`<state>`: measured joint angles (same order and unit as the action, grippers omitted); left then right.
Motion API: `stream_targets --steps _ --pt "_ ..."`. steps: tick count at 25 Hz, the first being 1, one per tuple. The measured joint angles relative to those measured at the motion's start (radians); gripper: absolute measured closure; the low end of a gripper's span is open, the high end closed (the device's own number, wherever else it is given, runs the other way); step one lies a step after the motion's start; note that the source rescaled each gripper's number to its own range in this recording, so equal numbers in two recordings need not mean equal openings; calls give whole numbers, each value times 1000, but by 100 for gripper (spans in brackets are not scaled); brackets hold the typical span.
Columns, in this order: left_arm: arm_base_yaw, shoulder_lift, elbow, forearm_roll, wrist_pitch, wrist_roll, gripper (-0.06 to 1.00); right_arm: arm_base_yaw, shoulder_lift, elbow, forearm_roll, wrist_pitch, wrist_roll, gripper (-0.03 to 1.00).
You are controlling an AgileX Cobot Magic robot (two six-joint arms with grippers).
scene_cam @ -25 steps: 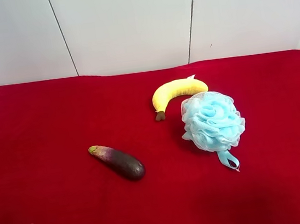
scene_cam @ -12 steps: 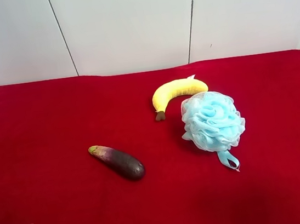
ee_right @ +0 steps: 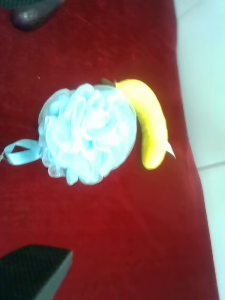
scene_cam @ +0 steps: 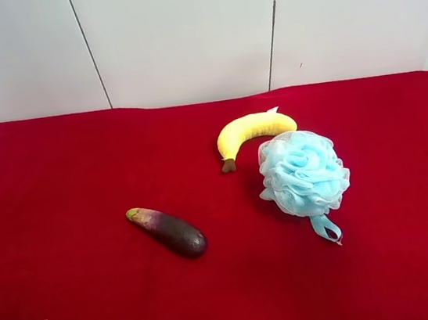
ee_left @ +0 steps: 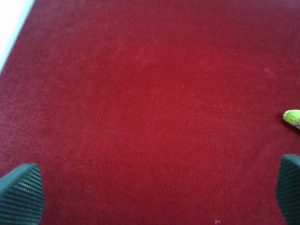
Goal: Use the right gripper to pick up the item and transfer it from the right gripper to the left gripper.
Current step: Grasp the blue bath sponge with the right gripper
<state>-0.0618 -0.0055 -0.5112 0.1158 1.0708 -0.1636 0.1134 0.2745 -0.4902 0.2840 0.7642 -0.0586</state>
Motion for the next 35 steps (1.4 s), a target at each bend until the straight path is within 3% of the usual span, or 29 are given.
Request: stream_targets --steps 6,10,25,35 --pt "0 0 0 0 0 0 -6 0 310 -3 129 -160 -165 -3" --pt "0 0 0 0 0 0 -6 0 514 -9 158 -254 -244 -3" --pt "0 0 0 0 0 0 -6 37 1136 -284 119 -311 -308 -3" --pt "0 0 0 0 0 0 -6 103 1366 -320 120 -382 -313 -3"
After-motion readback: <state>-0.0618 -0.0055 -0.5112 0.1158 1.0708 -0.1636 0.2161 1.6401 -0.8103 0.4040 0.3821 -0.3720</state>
